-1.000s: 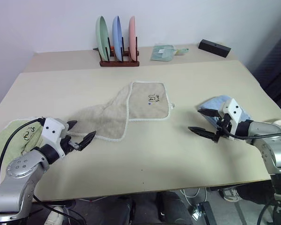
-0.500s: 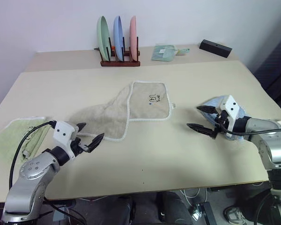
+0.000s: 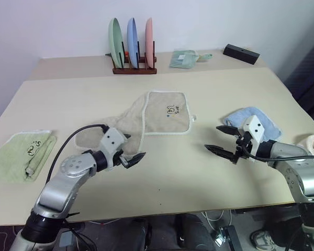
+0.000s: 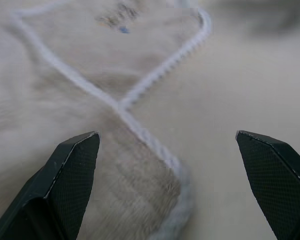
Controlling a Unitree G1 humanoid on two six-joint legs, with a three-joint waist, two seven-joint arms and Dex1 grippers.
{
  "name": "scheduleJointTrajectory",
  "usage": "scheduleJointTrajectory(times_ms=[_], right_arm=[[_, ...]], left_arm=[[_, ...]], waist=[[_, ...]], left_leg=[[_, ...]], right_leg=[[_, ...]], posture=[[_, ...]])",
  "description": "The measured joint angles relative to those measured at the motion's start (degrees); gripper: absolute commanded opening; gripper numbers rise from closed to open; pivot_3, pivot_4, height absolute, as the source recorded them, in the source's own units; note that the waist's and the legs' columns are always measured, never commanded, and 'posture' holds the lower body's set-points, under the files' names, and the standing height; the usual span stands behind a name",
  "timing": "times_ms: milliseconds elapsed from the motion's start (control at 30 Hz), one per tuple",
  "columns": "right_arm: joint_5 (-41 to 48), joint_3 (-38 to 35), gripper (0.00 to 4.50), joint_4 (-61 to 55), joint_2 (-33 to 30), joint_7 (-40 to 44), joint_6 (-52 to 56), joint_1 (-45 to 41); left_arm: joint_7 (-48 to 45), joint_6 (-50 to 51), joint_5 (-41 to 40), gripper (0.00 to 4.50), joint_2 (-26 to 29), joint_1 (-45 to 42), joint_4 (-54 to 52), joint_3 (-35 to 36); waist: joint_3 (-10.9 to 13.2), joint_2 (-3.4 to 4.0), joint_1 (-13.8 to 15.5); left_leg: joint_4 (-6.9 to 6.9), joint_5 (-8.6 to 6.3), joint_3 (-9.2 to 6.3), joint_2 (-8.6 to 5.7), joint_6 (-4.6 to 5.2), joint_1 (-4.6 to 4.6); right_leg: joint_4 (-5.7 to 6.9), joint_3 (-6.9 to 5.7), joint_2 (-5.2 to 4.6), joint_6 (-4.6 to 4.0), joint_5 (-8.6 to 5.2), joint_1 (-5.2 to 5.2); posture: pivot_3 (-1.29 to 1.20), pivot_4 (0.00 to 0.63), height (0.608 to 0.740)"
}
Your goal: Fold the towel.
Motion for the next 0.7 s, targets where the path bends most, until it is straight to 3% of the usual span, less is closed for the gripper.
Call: scheduleJointTrajectory(times_ms=[167,433,533,700], right_arm=[[-0.1,0.4,4.50,-0.3,1.3,-0.8,-0.3,0.1],[-1.0,2.7,4.50,0.1,3.0,-1.2,-1.2,-2.1],[-1.4,3.5,4.50,0.5,3.2,-1.3,-1.8,-3.5],[-2.0,4.1,4.50,1.1,3.8,-1.3,-1.9,-3.6]], left_arm=[[3.9,8.9,1.7,4.45,-2.5,-2.1,0.3,-2.8],[7.5,17.5,2.6,4.45,-1.1,-0.8,-6.0,-1.8],[7.6,17.8,2.6,3.29,-1.1,-0.5,-6.1,-1.5],[7.7,17.0,2.6,0.84,-1.4,-0.5,-4.5,-0.2]], waist=[[0.0,0.00,0.1],[0.0,0.01,0.0],[0.0,0.01,0.1],[0.0,0.01,0.0]], left_leg=[[0.01,0.01,0.01,0.00,-0.01,0.02],[0.01,0.02,0.01,0.00,-0.02,0.05],[0.01,0.02,0.01,0.00,-0.03,0.07],[0.01,0.02,0.01,0.00,-0.04,0.09]], right_leg=[[0.02,0.02,0.01,0.00,0.00,0.01],[0.04,0.03,0.02,0.00,0.00,0.02],[0.04,0.03,0.02,0.00,0.00,0.05],[0.06,0.03,0.02,0.00,0.00,0.05]], posture=[[0.00,0.150,0.740],[0.00,0.150,0.740],[0.00,0.150,0.740],[0.00,0.150,0.740]])
